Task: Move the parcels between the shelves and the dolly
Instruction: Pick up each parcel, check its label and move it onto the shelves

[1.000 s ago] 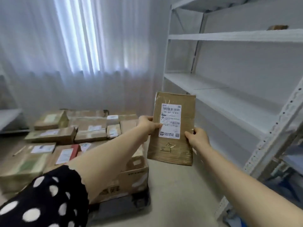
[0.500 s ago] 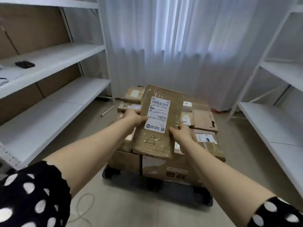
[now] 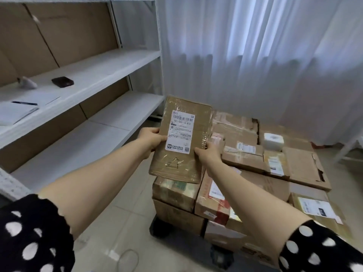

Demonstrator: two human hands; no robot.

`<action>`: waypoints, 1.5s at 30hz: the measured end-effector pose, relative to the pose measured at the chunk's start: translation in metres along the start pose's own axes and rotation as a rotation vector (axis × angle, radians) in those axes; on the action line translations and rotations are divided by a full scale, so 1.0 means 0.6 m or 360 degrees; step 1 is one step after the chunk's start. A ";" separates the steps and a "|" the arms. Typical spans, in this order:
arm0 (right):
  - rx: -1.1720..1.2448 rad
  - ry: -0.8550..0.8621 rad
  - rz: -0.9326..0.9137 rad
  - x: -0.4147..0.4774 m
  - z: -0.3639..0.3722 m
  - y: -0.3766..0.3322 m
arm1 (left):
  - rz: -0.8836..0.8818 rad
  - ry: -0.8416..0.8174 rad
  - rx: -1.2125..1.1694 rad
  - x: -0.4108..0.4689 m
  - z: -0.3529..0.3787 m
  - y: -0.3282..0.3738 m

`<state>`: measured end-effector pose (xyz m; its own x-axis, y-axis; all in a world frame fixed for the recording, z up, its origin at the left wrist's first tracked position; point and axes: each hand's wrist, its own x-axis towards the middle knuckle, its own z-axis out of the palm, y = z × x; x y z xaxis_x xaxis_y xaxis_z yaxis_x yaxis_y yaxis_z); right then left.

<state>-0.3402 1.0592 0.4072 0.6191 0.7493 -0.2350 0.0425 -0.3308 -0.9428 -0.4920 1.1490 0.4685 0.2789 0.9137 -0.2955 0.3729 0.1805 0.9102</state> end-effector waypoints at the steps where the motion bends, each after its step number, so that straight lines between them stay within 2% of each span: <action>1: -0.0001 0.0005 0.0010 0.031 0.016 -0.010 | -0.0006 0.0031 0.0039 0.031 -0.006 0.003; 5: 0.0032 -0.0028 0.0070 0.128 0.098 -0.047 | -0.0043 0.0176 0.0174 0.144 -0.054 0.002; 9: -0.0005 -0.0118 0.0086 0.196 0.176 -0.060 | -0.0051 0.0186 0.0235 0.251 -0.108 -0.005; 15: -0.0088 -0.0028 0.0143 0.302 0.297 -0.089 | -0.0048 0.0043 0.0295 0.430 -0.178 -0.010; 20: -0.0022 0.0187 0.0222 0.402 0.419 -0.133 | 0.0082 -0.0116 0.0363 0.601 -0.248 0.008; 27: 0.0072 0.0326 0.0301 0.497 0.557 -0.200 | 0.0001 -0.0369 0.0322 0.770 -0.343 0.053; 36: 0.0050 0.0536 0.0289 0.671 0.524 -0.237 | 0.0122 -0.0503 0.0249 0.925 -0.255 0.144; 42: 0.0246 0.0636 0.0252 0.862 0.437 -0.239 | 0.0217 -0.0583 0.0284 1.077 -0.101 0.242; 45: 0.0403 0.0709 0.0263 0.942 0.369 -0.232 | 0.0219 -0.0721 0.0337 1.143 0.009 0.288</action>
<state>-0.1694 1.6559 0.3535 0.8767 0.3646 -0.3138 -0.2399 -0.2340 -0.9422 -0.2316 1.8049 0.4214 0.6758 0.6659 -0.3161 0.4638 -0.0508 0.8845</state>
